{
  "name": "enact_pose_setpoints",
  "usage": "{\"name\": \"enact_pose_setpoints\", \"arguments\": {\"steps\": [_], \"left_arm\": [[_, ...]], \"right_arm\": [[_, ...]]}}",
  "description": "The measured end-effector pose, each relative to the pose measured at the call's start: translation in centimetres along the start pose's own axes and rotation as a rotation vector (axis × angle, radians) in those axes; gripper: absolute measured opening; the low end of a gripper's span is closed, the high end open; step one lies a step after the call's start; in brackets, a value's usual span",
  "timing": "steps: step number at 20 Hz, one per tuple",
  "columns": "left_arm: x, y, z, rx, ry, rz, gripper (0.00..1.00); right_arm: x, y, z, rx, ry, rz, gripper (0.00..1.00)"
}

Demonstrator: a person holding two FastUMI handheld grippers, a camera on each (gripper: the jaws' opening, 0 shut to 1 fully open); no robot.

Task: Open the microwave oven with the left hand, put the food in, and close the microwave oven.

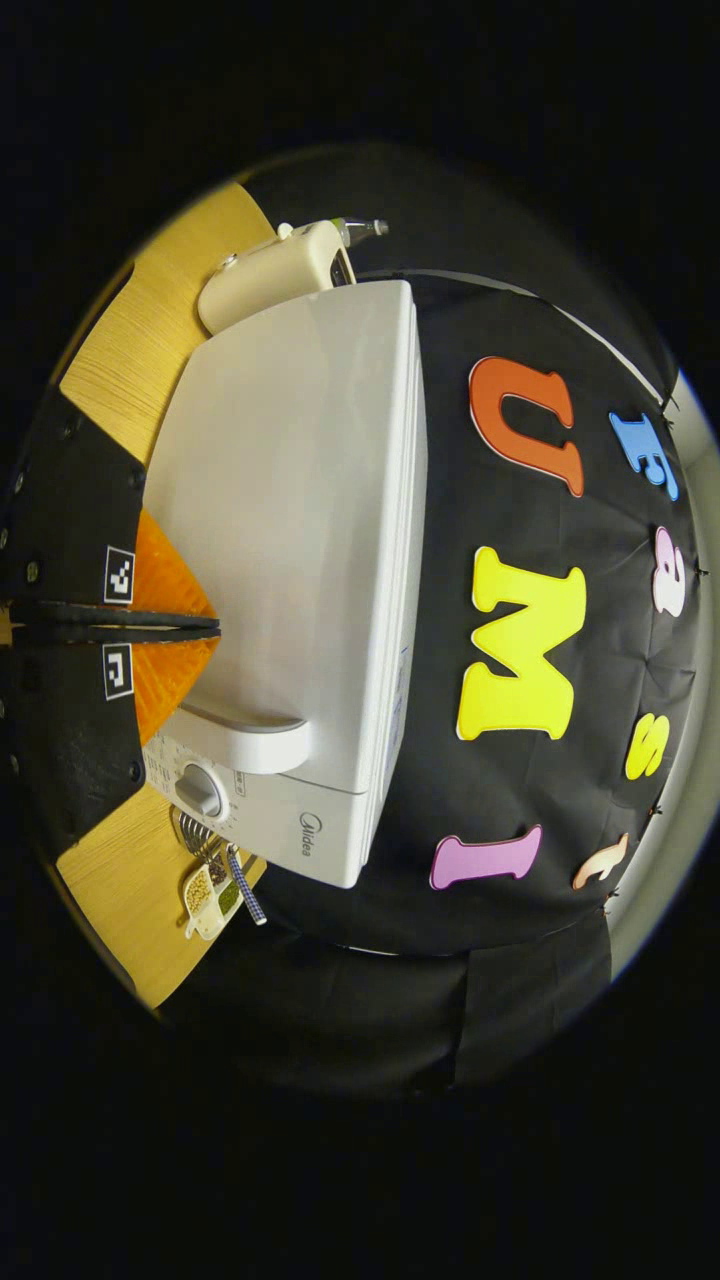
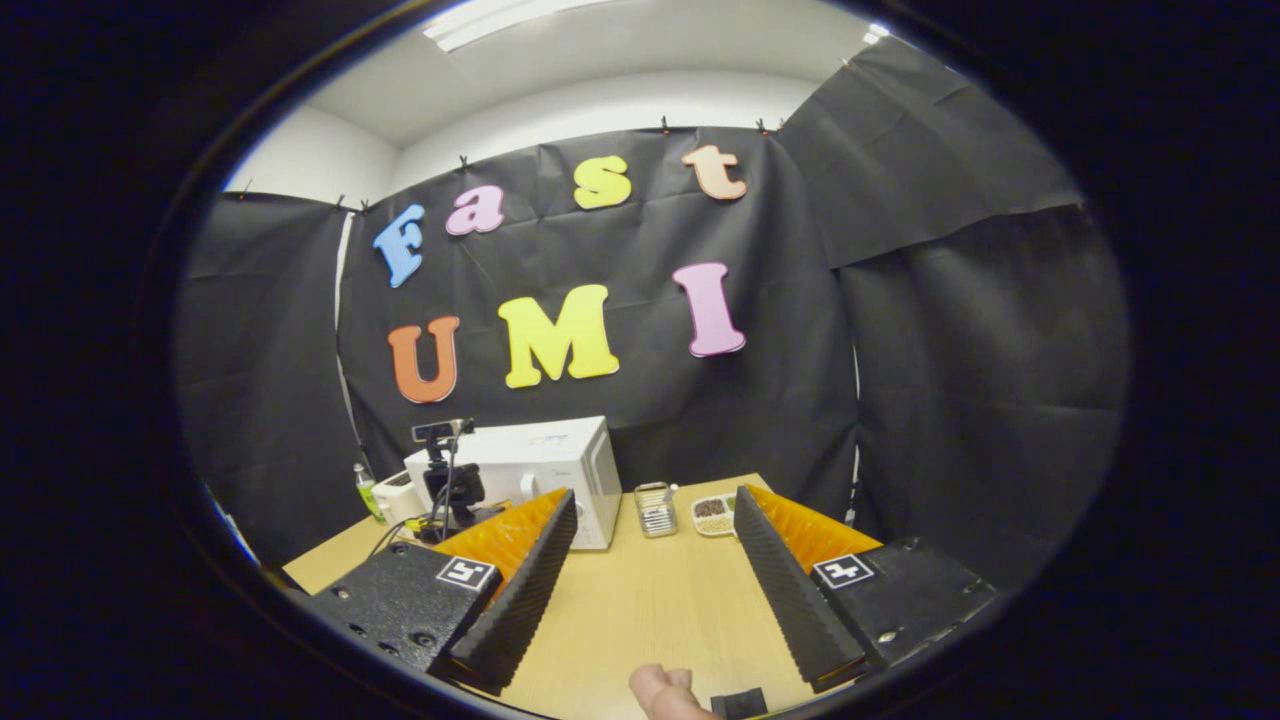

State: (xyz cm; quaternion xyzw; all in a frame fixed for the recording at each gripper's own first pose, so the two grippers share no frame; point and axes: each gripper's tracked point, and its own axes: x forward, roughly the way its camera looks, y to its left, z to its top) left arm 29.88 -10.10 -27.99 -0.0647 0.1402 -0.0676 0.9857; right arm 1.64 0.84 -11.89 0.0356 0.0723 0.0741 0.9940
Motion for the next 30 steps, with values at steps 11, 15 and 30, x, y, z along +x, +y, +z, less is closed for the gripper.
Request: {"name": "enact_pose_setpoints", "arguments": {"steps": [11, 15, 30], "left_arm": [[-15.9, 2.3, 8.3, 0.066, -0.095, 0.127, 0.96], [-22.4, 3.3, 10.4, 0.098, -0.126, 0.186, 0.95], [-43.0, 4.0, 15.9, 0.081, -0.342, 0.222, 0.96]], "right_arm": [[-4.2, 2.2, 0.5, 0.064, -0.024, 0.003, 1.0], [-6.1, 2.4, 1.4, 0.059, -0.054, -0.004, 1.0], [-8.6, 4.5, 5.0, -0.062, -0.143, -0.03, 0.9]]}}
